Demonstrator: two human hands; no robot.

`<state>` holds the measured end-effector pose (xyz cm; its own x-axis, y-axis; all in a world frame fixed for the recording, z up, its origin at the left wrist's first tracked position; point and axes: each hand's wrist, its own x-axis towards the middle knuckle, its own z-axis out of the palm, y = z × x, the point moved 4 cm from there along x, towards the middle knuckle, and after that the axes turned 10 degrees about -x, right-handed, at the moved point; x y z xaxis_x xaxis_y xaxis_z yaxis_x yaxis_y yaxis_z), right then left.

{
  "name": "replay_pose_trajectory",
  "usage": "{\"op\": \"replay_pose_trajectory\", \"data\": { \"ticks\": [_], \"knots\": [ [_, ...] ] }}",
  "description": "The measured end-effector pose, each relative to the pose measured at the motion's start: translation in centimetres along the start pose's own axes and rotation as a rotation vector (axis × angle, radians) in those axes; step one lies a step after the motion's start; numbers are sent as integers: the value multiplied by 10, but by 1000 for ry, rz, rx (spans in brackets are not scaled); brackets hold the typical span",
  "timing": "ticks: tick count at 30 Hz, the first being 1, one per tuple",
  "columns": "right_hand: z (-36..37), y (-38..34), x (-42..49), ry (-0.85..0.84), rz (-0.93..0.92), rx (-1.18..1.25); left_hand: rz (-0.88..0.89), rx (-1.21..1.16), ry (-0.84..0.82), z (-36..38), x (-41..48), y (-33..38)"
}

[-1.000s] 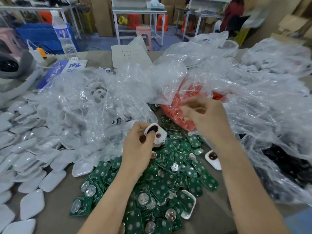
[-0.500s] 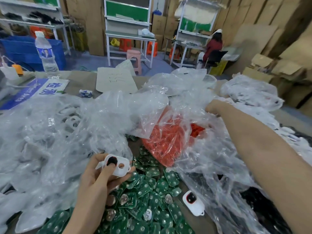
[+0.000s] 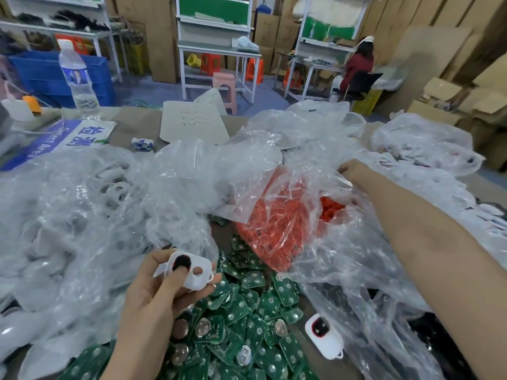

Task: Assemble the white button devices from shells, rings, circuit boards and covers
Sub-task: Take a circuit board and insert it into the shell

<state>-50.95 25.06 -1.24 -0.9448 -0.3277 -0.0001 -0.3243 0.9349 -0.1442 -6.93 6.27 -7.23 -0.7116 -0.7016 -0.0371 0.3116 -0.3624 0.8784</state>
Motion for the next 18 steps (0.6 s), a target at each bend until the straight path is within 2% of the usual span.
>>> {"op": "replay_pose_trajectory", "data": {
  "ticks": [6, 8, 14, 18],
  "knots": [
    [-4, 14, -2, -48, 81, 118, -13, -41, 16, -3, 1, -2],
    [-3, 23, -1, 16, 157, 278, -11, -36, 8, -3, 0, -2],
    [-7, 34, -5, 142, 336, 1023, -55, -41, 5, -2, 0, 1],
    [-8, 40, -5, 187, 494, 1066, -53, -67, 19, -2, -1, 1]
  ]
}}
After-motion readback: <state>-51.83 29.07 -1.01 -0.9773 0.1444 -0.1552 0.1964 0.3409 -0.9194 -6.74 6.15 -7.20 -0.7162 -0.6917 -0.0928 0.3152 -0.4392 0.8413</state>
